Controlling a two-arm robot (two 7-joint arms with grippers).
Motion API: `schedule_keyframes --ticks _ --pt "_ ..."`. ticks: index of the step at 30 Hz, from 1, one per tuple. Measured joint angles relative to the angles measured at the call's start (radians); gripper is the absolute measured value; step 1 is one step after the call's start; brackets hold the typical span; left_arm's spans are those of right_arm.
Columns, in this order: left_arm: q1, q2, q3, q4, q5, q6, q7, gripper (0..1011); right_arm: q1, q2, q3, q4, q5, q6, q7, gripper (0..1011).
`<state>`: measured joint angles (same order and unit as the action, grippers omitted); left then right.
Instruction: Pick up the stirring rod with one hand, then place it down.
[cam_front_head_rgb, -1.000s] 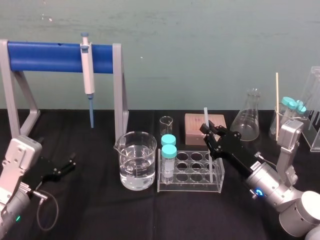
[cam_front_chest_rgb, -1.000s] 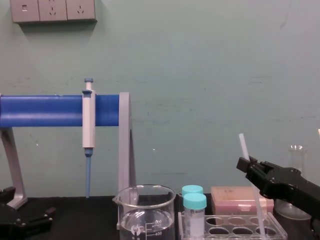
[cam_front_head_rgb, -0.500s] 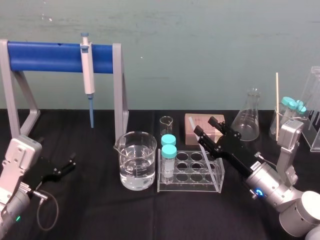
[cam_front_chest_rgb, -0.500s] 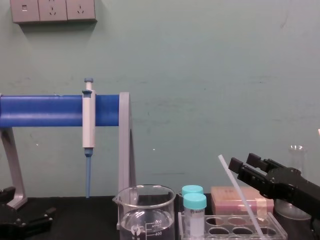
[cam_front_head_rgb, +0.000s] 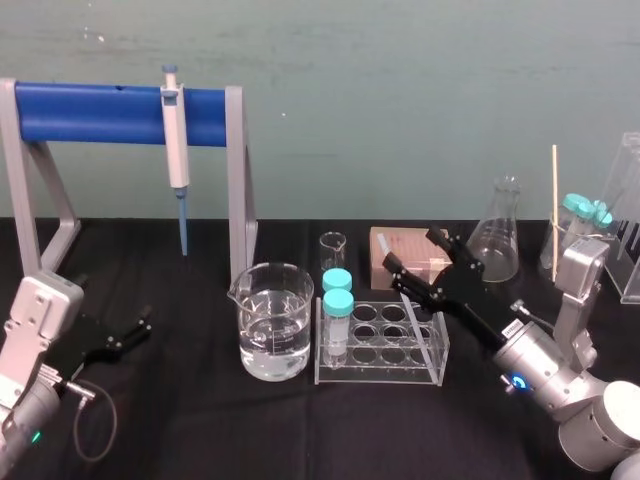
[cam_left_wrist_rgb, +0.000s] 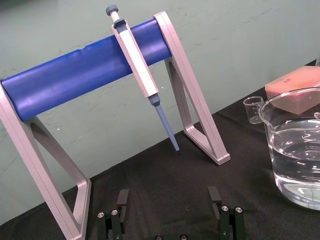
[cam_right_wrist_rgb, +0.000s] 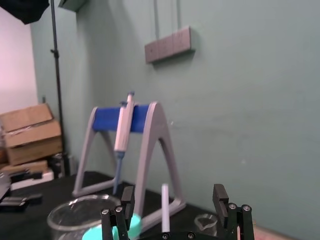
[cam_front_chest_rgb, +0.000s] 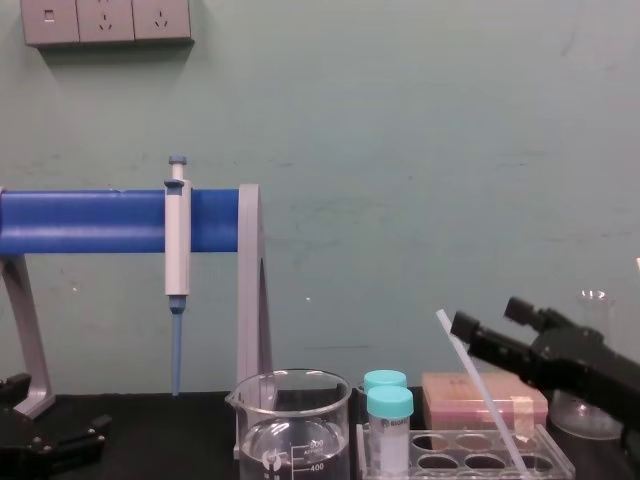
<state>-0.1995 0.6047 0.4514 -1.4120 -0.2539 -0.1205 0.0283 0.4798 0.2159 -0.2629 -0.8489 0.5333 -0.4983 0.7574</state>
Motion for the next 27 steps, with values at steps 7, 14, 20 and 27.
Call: schedule_keyframes --ticks 7,14,20,27 --pt "0.0 0.0 0.0 0.0 0.0 0.0 0.0 1000 -0.053 0.005 0.035 -0.124 -0.086 -0.073 -0.146 1003" --pt "0.0 0.0 0.0 0.0 0.0 0.0 0.0 1000 -0.136 0.023 0.095 -0.271 -0.243 0.011 -0.408 1003" --pt "0.0 0.0 0.0 0.0 0.0 0.0 0.0 1000 -0.196 0.038 0.137 -0.336 -0.296 0.158 -0.528 1003" --pt "0.0 0.0 0.0 0.0 0.0 0.0 0.0 1000 -0.252 0.048 0.165 -0.369 -0.323 0.275 -0.576 1003"
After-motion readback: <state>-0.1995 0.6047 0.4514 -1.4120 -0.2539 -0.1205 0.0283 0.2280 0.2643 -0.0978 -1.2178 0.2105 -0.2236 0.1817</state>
